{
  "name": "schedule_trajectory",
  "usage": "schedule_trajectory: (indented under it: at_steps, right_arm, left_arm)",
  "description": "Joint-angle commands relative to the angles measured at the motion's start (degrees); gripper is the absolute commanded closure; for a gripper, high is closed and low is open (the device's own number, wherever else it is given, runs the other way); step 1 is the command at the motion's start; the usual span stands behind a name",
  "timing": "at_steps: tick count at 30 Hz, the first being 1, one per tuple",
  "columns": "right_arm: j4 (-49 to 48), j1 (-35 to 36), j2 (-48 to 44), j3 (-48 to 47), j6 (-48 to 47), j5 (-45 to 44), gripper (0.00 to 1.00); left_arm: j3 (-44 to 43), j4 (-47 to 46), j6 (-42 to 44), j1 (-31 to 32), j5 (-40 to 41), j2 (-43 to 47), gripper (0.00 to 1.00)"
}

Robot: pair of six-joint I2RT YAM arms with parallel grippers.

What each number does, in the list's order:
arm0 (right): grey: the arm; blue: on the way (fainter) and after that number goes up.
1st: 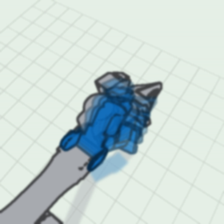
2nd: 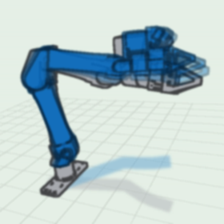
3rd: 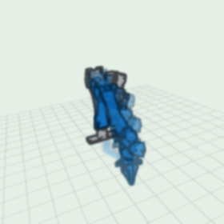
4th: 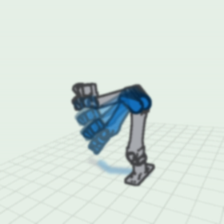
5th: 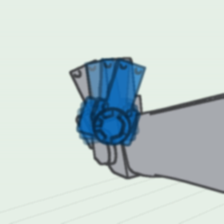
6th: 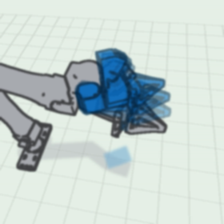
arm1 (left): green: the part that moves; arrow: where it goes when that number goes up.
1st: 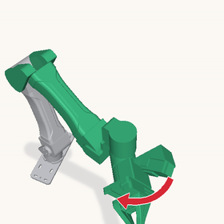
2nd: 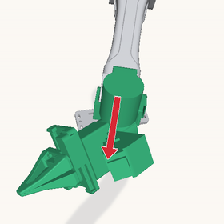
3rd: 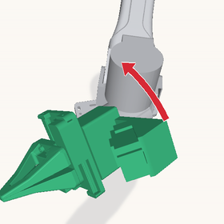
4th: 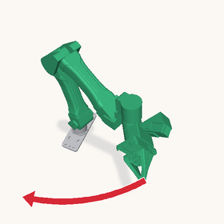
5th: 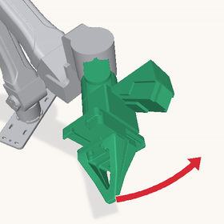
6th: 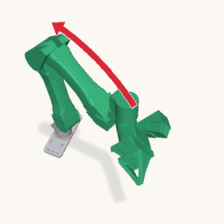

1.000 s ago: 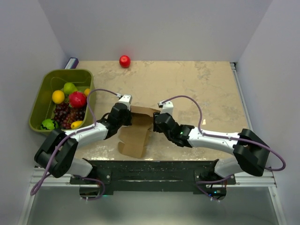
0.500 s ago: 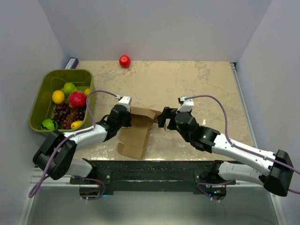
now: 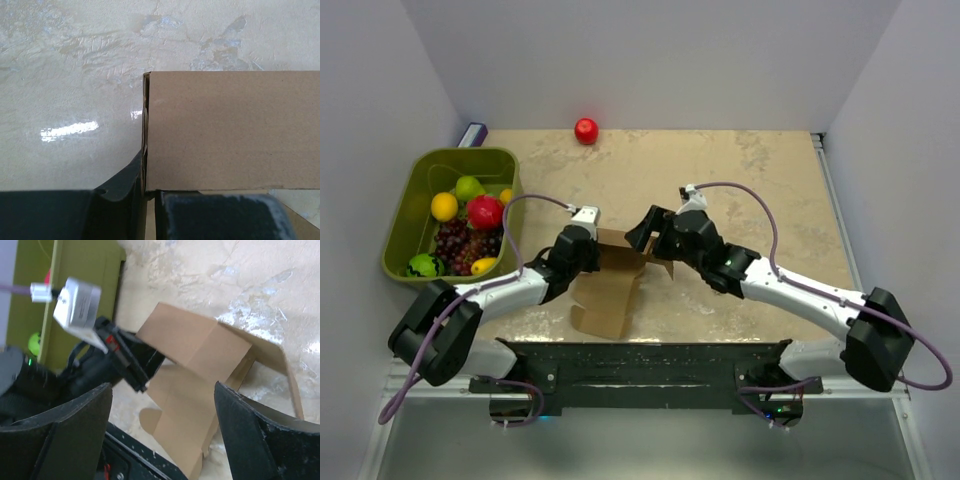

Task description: Fold the paper box

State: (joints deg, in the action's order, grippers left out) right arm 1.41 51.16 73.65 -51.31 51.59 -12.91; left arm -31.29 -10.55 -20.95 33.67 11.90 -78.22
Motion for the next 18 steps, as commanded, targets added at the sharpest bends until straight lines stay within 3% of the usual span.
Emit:
schedule_trajectory:
  at_steps: [1, 9, 18]
  right_arm:
    - [-7.6, -4.0, 2.5, -0.4, 3.8, 5.8, 0.16]
    - [-8.4, -4.9, 10.4, -3.5, 4.7, 7.5, 0.2]
    - [-15.9, -4.9, 14.4, -1.2, 8.4, 7.9, 0.24]
  left_arm:
    - [1.0, -3.1, -0.5, 0.5, 2.3, 2.3, 1.0]
    - [1.3, -3.9, -1.3, 1.3, 3.8, 2.9, 1.0]
    - [1.7, -4.0, -1.2, 2.5, 4.5, 3.4, 1.0]
